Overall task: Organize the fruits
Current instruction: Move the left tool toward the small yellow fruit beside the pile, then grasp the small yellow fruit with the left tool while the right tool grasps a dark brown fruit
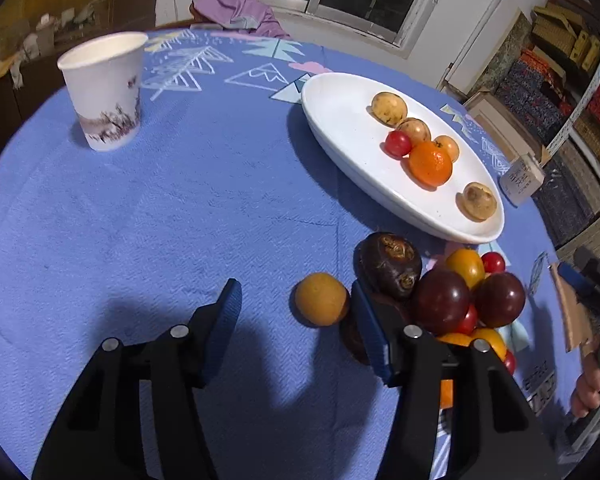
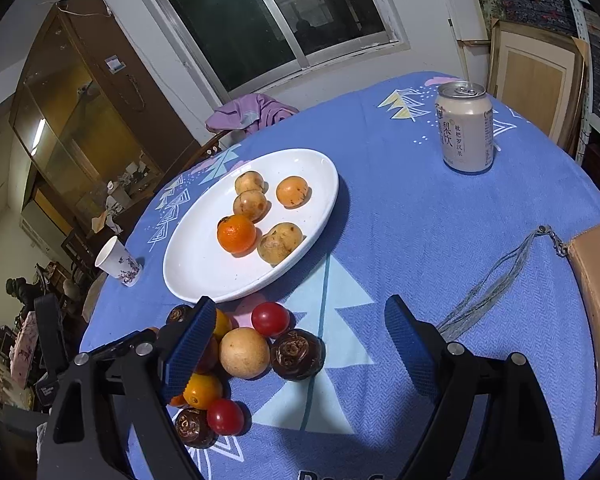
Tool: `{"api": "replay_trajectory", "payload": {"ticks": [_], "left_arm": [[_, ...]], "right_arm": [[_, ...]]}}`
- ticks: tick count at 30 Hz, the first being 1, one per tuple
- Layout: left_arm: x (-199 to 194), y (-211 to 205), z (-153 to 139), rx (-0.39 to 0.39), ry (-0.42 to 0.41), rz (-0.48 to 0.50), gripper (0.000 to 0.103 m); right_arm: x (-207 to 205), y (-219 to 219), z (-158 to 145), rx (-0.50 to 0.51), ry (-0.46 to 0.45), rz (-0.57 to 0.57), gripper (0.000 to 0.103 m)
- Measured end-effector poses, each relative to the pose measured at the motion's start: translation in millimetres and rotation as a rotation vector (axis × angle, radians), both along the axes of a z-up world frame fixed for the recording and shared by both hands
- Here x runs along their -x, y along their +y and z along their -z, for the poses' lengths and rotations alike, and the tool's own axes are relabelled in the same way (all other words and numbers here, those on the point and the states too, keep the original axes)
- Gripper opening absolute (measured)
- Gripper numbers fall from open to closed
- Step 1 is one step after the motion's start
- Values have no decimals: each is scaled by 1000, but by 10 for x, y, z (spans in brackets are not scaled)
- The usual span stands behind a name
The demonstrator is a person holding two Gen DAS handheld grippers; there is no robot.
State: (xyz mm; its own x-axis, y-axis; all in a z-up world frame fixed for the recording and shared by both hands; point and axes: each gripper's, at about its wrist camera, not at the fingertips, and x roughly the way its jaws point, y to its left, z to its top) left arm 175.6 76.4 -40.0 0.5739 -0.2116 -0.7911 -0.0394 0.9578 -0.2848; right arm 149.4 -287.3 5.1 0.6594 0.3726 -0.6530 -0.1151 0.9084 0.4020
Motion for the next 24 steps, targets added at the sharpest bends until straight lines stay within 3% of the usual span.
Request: {"api": "replay_trajectory", "payload": {"ticks": [4,8,24], "left_arm": [[-17,-45,-3,16,4,22,55],[10,-85,-9,68,7,44,31],[209,-79,-20,15,0,50,29]], "right_arm": [[-2,9,17,3,7,2,87],[-8,3,20,4,8,10,87],[14,11,-1,5,1,-3,87]]}}
